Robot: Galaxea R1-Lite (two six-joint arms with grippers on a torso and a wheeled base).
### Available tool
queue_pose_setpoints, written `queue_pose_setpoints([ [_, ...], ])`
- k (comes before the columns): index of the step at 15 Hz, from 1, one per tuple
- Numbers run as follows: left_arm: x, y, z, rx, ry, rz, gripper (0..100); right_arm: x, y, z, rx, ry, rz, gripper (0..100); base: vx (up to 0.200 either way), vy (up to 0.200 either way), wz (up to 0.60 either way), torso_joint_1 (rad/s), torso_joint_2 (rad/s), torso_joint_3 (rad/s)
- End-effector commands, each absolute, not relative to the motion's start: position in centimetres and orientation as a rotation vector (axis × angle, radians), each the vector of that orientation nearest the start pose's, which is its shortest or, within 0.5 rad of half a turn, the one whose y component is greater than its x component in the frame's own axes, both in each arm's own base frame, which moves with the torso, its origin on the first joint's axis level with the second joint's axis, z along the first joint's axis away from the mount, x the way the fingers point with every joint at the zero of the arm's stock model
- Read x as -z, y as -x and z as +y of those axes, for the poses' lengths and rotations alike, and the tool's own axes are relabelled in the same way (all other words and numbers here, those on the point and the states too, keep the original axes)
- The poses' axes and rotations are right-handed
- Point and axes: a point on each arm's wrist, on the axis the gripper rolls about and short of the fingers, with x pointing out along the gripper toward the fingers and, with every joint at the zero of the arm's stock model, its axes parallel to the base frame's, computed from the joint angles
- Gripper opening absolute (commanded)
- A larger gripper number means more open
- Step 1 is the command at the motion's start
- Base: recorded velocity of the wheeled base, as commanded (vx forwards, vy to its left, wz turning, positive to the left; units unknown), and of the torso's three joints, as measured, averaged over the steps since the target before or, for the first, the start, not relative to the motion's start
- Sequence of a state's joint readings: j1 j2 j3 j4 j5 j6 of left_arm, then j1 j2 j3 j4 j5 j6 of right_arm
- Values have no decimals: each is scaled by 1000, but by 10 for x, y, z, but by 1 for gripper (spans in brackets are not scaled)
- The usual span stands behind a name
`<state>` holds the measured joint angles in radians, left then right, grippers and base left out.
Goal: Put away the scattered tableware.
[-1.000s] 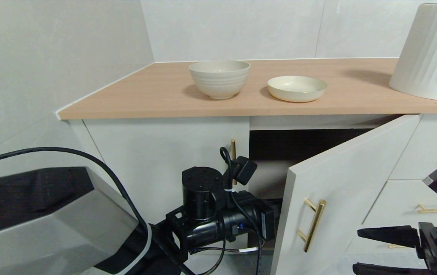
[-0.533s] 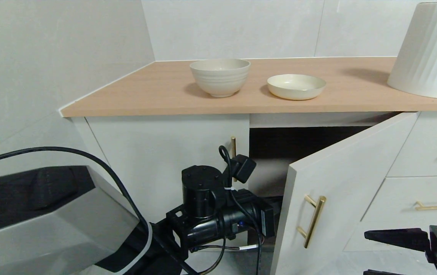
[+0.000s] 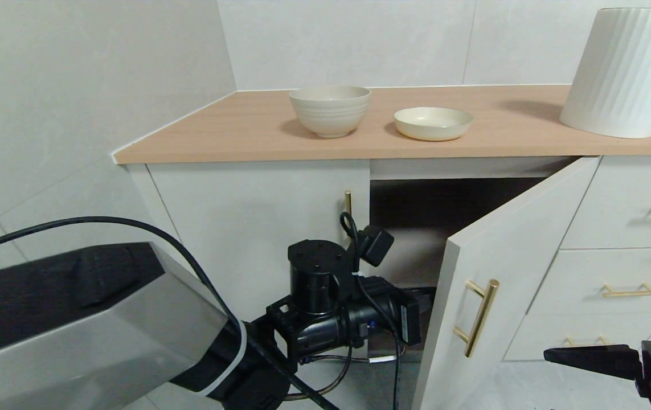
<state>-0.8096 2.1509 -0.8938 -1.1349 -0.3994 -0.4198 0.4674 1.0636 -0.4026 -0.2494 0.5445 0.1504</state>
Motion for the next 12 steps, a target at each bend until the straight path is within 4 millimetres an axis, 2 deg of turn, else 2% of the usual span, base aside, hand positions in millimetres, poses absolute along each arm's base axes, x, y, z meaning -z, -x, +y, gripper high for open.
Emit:
queue_pose_setpoints([
  [1, -97, -271, -296, 1157, 339, 385, 0, -174, -111, 69, -963, -152, 506, 100, 0, 0, 0, 0, 0, 0],
  [4, -101, -274, -300, 1157, 339, 386, 0, -174, -110, 69, -962, -151, 506, 100, 0, 0, 0, 0, 0, 0],
  [8, -105, -273, -305, 1162, 339, 379, 0, -174, -110, 69, -963, -152, 506, 100, -200, 0, 0, 8, 2, 5],
  [12, -105, -279, -313, 1153, 335, 396, 0, -175, -107, 67, -964, -150, 492, 100, 0, 0, 0, 0, 0, 0],
])
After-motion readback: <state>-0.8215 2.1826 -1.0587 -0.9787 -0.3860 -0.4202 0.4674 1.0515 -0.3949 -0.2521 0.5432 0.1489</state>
